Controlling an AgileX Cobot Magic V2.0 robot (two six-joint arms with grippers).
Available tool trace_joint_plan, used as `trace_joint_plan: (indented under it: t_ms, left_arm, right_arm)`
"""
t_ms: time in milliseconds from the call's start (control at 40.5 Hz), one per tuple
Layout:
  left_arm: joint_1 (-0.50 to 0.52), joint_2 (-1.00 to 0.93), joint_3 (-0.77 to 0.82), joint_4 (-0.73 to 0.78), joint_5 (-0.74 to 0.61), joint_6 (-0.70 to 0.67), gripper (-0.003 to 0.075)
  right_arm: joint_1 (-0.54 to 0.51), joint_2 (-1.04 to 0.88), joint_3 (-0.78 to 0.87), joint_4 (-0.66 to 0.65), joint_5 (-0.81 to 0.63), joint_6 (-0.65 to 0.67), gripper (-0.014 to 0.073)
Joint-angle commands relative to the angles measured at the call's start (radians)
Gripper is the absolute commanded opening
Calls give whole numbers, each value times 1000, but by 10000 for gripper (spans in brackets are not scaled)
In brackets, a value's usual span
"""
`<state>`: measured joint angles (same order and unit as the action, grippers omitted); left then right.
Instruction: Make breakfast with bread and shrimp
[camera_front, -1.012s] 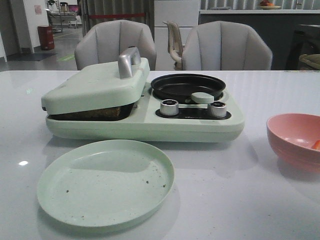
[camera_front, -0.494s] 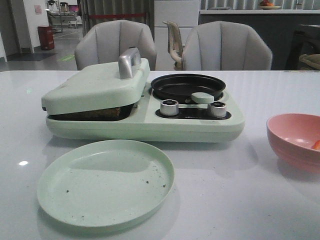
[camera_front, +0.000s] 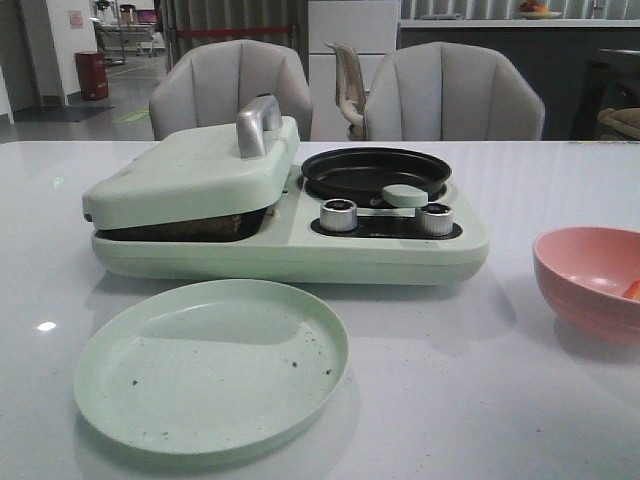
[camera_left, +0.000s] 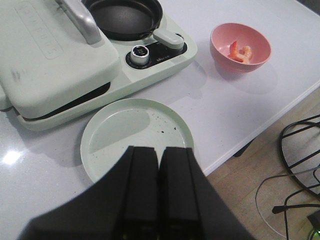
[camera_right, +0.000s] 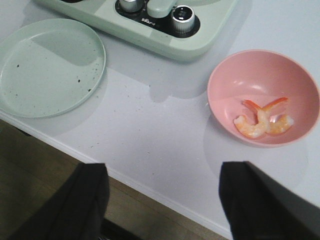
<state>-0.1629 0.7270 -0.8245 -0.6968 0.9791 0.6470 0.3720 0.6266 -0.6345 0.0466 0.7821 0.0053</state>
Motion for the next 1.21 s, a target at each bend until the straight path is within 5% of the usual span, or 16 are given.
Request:
trace_joint_plan:
  t_ms: [0, 296, 815, 1185]
  left_arm:
    - [-8, -2, -27, -45, -51, 3, 102]
    - [-8, -2, -27, -45, -51, 3, 102]
    - [-8, -2, -27, -45, -51, 3, 102]
    - [-8, -2, -27, -45, -51, 3, 102]
  right_arm:
    - [-5, -1, -27, -7, -71, -5, 568]
    - [-67, 130, -45, -63, -54, 57, 568]
    - [-489, 518, -252, -73, 31, 41, 568]
    - [-505, 835, -439, -60, 31, -5, 568]
